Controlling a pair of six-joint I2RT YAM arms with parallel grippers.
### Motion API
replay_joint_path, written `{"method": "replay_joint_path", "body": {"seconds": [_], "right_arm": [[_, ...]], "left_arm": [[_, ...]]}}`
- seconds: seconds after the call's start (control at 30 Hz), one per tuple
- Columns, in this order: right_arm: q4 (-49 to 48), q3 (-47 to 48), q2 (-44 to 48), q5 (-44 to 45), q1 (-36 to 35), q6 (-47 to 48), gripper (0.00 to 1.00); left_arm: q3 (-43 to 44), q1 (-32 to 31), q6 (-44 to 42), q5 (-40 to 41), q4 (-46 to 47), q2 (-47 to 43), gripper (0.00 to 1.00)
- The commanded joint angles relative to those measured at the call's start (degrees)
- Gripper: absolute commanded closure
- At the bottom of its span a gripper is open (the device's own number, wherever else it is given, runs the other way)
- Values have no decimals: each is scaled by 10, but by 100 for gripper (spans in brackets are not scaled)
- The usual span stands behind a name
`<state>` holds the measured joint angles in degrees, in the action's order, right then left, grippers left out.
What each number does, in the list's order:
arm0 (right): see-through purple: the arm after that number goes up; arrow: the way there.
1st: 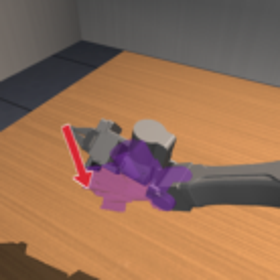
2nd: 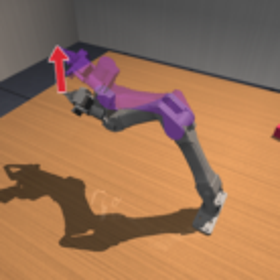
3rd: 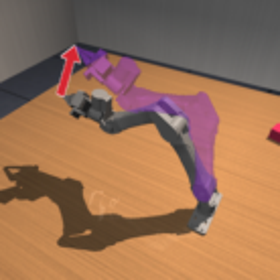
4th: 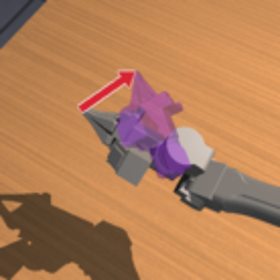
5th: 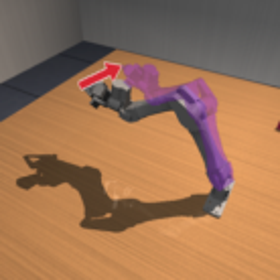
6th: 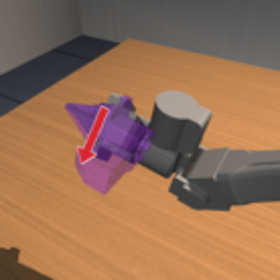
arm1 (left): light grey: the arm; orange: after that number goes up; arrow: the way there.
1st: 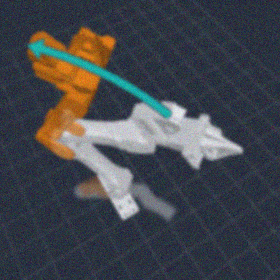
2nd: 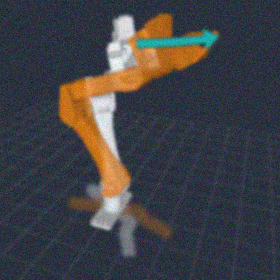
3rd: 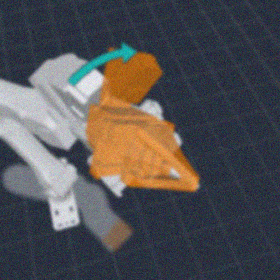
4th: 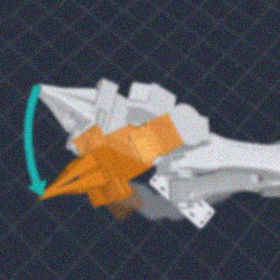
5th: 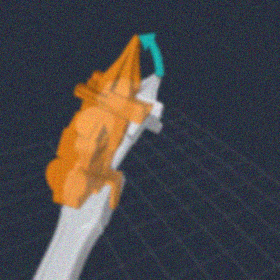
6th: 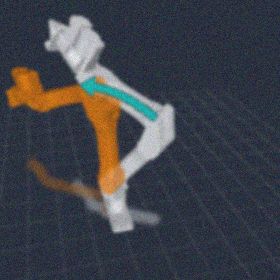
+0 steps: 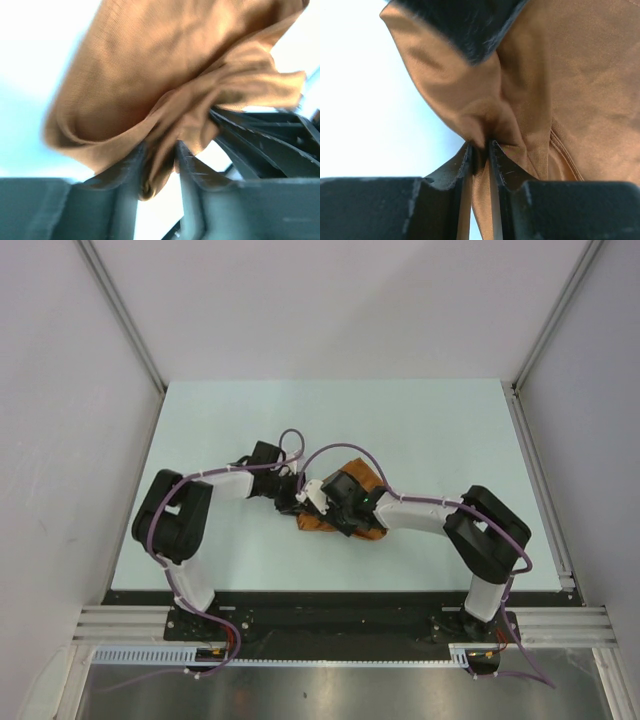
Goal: Fold the napkin, place the utensils inside, and roll it up
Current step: Roll the napkin at the center of the board.
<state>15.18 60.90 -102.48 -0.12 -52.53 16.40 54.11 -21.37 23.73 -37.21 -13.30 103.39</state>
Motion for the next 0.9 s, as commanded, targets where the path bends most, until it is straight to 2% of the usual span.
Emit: {"method": "replay_joint_path", "body": {"seconds": [0.0,0.1,0.3,0.43,0.67,0.87], "right_arm": [[70,-18,-40,-102,1,-41,85],[71,-18,-44,-106,3,-44,85],[77,-12,-52,-109,6,-45,86],[83,-8,-57,-111,6,-45,86],[87,-3,-60,-125,9,-45,87],[100,8,-65,-147,11,-43,87]], "left_arm": [[3,11,-31,143,-2,-53,54],[-5,18,-27,161,-2,-78,44],[-44,35,-20,187,-5,-156,32],[-95,39,-11,155,8,-193,25],[-189,40,76,27,191,-191,21],[-223,40,123,-3,290,-152,22]]}}
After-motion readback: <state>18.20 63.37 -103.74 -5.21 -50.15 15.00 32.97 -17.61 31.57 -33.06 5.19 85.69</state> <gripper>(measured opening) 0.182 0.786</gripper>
